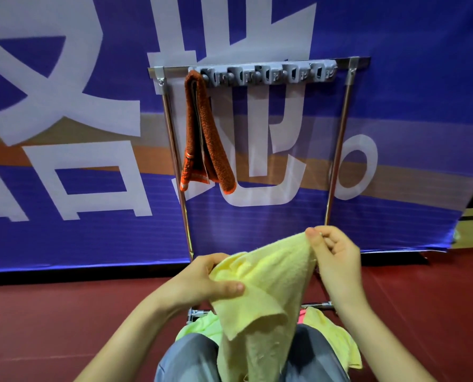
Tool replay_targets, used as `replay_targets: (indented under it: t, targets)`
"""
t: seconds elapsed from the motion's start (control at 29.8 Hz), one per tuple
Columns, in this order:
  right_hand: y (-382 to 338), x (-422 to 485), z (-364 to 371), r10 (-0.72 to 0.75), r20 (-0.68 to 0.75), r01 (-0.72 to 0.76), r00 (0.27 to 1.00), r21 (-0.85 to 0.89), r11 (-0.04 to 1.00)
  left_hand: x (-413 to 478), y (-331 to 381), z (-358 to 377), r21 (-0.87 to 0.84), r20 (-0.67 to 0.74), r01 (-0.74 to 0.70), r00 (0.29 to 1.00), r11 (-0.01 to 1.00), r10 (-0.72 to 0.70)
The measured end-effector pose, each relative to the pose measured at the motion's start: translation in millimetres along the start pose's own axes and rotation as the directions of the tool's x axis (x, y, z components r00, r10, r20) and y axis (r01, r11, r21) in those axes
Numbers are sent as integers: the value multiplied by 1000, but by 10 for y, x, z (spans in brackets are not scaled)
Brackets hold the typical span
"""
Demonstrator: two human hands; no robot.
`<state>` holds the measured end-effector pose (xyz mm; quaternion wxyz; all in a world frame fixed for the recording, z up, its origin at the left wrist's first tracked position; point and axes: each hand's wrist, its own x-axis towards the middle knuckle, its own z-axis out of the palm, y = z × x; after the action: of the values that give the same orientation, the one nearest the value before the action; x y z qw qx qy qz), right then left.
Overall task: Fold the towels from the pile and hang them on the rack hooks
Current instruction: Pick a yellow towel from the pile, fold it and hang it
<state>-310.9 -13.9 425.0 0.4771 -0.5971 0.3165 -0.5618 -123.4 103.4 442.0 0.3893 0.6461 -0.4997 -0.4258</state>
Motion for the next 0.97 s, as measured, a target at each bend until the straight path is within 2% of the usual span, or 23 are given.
replay_targets:
  t: [0.13, 0.2, 0.3, 0.44, 0.54, 0.64, 0.74, 0.84, 0.97]
  targets:
    - [1, 309, -143, 9, -123, -9, 992, 0, 1000, -59, -81, -211, 174, -44, 67, 997, 983, -61]
    - [1, 459, -222, 17, -156, -21, 988, -19, 1000, -92, -146, -330, 195, -78, 111, 992, 975, -97]
    - [-19, 622, -317, 7, -155, -18, 988, -69, 997, -126, -192, -472, 210, -138, 171, 980, 963, -144]
    - [-43, 787, -347, -31, -106, 11, 994, -185, 983, -86, -181, -588, 410, -96, 202, 979, 889, -178]
    - [-44, 922, -370, -28, -117, 4, 993, -196, 981, -83, -190, -687, 466, -101, 224, 975, 856, -200]
    - [-61, 1009, -440, -40, -131, 5, 991, -253, 967, -133, -207, -825, 390, -128, 232, 972, 891, -198]
    - [-51, 1060, -526, -52, -148, 5, 988, -303, 953, -160, -244, -917, 196, -178, 209, 968, 958, -175]
    - [-2, 1101, -565, -32, -144, -14, 989, -306, 952, -153, -271, -906, -25, -272, 155, 949, 988, -156]
    - [115, 1140, -530, 39, -185, -90, 982, -277, 956, -19, -273, -790, -171, -431, 33, 896, 985, -105]
